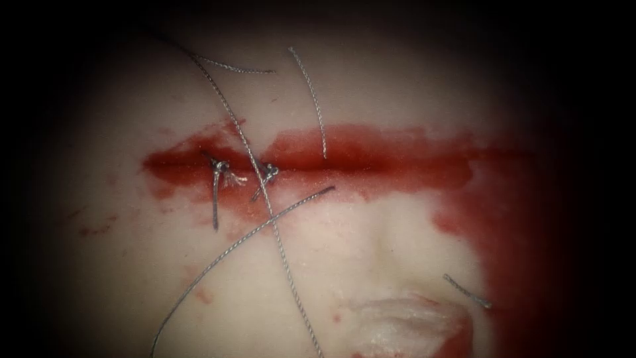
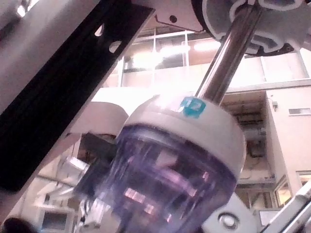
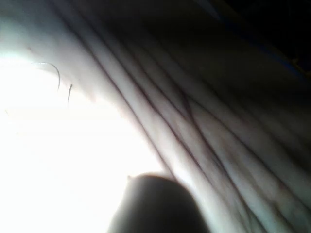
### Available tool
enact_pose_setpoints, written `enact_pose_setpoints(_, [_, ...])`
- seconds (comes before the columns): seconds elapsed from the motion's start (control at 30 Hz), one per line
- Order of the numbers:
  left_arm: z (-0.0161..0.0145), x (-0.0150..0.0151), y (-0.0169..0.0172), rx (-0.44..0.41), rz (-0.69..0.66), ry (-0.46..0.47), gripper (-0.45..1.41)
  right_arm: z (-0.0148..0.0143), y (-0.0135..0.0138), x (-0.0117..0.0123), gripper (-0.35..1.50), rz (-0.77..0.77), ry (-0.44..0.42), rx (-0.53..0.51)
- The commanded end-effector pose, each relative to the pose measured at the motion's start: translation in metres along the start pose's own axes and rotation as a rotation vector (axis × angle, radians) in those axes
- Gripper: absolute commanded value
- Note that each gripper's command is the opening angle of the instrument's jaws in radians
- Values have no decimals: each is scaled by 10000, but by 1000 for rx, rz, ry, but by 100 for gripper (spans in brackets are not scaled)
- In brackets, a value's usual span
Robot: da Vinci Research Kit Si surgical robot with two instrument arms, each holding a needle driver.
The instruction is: Wound Closure
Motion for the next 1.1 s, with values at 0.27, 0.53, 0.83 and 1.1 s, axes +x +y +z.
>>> enact_pose_setpoints(0.27, [13,50,-26,284,-340,-18,118,2,-2,13,128,-4,8,-3])
enact_pose_setpoints(0.53, [56,92,-33,329,-481,2,120,4,-3,12,128,-4,11,-5])
enact_pose_setpoints(0.83, [83,79,-53,427,-677,-121,116,8,-7,11,128,-2,16,-11])
enact_pose_setpoints(1.1, [95,76,-43,344,-675,-121,116,8,-8,10,130,-1,16,-12])
